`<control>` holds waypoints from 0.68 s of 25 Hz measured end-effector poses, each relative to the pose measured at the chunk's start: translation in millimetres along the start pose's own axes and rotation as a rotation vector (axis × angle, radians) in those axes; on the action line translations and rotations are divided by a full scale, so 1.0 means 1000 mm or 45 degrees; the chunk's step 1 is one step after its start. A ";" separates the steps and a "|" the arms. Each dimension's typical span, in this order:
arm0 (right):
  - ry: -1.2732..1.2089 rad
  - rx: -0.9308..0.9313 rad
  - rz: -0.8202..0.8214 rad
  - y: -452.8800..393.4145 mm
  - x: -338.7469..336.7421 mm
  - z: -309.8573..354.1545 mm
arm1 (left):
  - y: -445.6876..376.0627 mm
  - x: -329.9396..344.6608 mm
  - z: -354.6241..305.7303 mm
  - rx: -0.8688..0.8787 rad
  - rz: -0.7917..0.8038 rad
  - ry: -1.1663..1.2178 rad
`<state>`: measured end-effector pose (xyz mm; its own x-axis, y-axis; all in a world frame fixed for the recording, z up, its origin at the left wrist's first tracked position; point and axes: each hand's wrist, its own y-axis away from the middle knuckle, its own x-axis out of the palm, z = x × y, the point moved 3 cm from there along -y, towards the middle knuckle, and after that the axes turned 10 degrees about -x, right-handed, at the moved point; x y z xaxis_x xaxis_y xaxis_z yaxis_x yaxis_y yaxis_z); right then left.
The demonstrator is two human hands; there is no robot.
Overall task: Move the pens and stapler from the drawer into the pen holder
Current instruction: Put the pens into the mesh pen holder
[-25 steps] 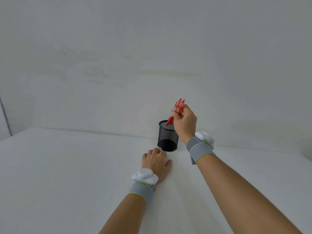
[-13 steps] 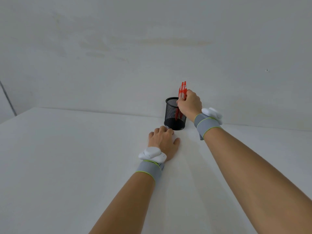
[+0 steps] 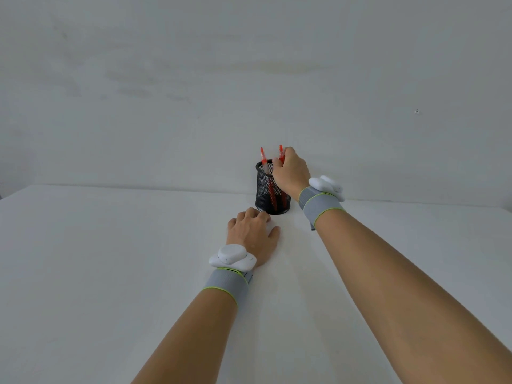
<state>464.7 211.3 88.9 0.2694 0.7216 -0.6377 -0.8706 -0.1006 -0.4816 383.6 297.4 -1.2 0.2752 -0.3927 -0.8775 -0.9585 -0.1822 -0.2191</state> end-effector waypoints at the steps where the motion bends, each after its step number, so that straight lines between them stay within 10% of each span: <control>1: -0.050 -0.016 0.004 0.001 0.000 -0.001 | 0.000 0.000 0.000 0.001 -0.005 0.001; 10: -0.194 -0.196 -0.522 0.025 -0.036 -0.005 | 0.004 -0.003 -0.003 0.027 -0.031 -0.032; 17: -0.173 -0.199 -0.499 0.075 -0.069 -0.010 | 0.022 -0.017 -0.018 0.158 -0.225 -0.136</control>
<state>384.6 147.1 90.7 0.5011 0.8082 -0.3093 -0.6381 0.1037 -0.7630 358.9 283.7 17.0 0.4363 -0.2659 -0.8596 -0.8998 -0.1247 -0.4181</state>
